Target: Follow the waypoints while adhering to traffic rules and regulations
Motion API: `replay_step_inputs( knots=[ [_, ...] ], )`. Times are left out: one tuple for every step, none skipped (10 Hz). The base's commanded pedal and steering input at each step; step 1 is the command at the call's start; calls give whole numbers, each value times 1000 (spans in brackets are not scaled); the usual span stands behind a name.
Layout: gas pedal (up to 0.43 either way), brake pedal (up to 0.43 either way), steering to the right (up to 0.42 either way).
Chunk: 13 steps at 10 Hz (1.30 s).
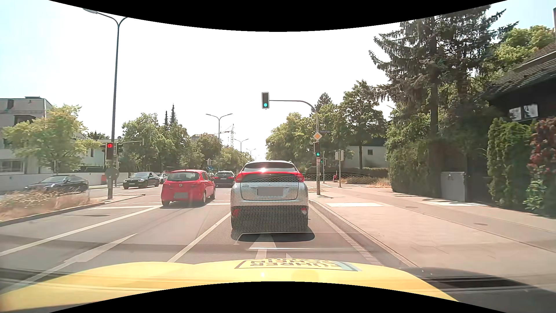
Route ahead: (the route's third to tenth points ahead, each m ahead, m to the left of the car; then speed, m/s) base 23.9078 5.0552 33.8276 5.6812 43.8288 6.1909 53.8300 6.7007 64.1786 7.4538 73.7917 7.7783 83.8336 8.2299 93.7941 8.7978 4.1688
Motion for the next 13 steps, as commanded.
replay_step_inputs(
  knots=[
    [79,0,-12],
    [47,0,-13],
    [20,0,-16],
    [0,0,-19],
    [0,0,-20],
    [0,0,-20],
    [0,0,-20],
    [28,0,-20],
    [79,0,-20],
    [87,0,-20],
    [98,0,-20],
    [118,0,-20],
    [130,0,-20]
  ],
)
